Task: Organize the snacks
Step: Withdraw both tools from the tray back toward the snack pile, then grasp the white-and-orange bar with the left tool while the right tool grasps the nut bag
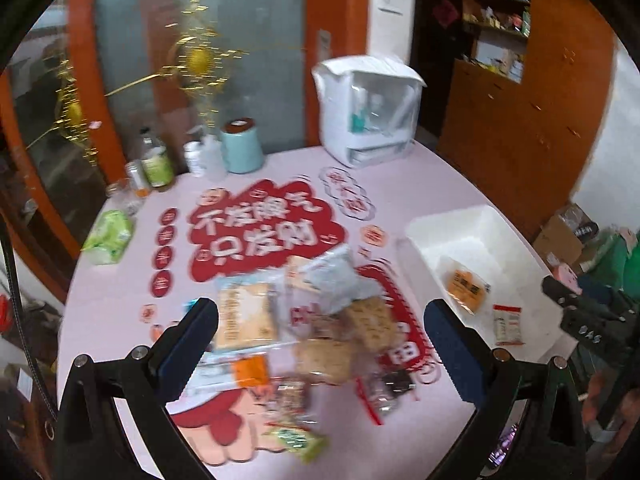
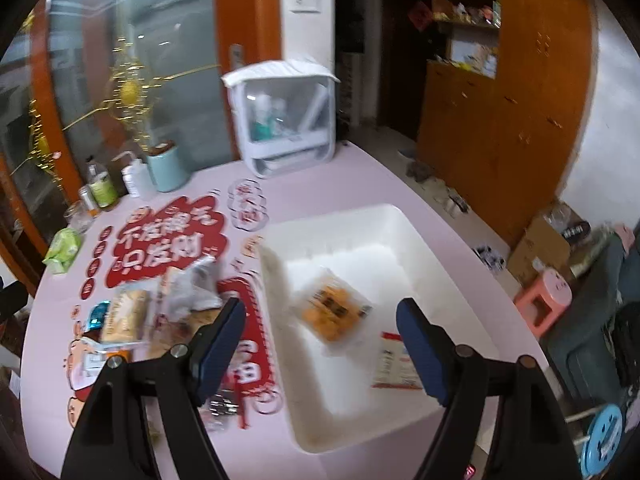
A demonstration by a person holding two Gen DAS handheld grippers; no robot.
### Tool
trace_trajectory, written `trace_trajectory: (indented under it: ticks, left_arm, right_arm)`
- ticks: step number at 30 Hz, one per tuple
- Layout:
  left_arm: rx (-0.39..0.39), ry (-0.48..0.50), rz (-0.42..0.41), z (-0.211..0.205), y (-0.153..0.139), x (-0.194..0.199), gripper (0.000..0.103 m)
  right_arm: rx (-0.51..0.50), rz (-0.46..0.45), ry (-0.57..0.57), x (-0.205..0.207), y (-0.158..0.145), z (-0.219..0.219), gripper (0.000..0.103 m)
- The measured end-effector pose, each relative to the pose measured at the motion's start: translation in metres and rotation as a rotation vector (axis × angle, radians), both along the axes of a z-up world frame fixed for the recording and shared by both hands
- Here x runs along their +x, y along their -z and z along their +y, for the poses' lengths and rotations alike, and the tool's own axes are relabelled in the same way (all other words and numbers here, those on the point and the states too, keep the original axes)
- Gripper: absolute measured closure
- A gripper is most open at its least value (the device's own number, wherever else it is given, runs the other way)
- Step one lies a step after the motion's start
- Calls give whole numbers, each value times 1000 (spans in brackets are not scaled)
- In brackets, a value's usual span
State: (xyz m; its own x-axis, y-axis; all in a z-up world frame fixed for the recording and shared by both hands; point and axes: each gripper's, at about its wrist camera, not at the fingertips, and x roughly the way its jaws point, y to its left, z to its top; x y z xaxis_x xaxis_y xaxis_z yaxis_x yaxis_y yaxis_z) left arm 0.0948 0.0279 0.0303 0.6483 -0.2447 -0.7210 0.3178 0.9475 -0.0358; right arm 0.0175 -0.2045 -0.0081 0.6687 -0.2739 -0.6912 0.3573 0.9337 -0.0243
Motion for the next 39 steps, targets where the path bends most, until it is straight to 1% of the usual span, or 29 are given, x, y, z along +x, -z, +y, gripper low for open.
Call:
trace_trajectory:
  ticks: [5,9,13,15,16,18,22,24,25,29,32,33,35,38,39]
  left_arm:
    - [-9,-76,-16,54,-2,2,1]
    - [-9,-126,8,94,8,7,1]
    - [-33,-146,95,128,33,16,1]
    - [-38,-148,133,136,46,19,1]
    - [-26,-147,151,139,55,21,1]
    - [24,-139,174,142,73,26,1]
    - [97,-74,210,141,107,37,1]
    - [143,-21,203,138,124,41,1]
    - [164,7,214,137,135,45,1]
    - [185,121,258,135,159,58,3]
    - [220,220,259,131,172,65,3]
    - [227,252,268,130,177,67,3]
    - [242,313,301,127,189,73,4]
    - [257,362,359,126,208,83,9]
    - [255,370,375,127,211,85,11]
  right_arm:
    - [-22,9,-71,15,-2,44,25]
    - [-10,49,-125,24,7,72,25]
    - [29,90,-184,32,21,95,25]
    - [65,122,-220,36,33,107,25]
    - [81,139,-234,39,39,112,25]
    - [115,180,-256,45,54,124,25]
    - [192,243,-279,55,81,141,25]
    - [225,273,-282,59,93,148,25]
    - [240,287,-282,61,99,151,26]
    - [300,354,-289,71,128,167,30]
    - [345,403,-306,80,150,182,36]
    - [353,419,-312,83,157,187,39]
    - [359,446,-317,88,169,195,39]
    - [367,476,-314,95,185,203,42]
    - [367,487,-311,97,190,205,44]
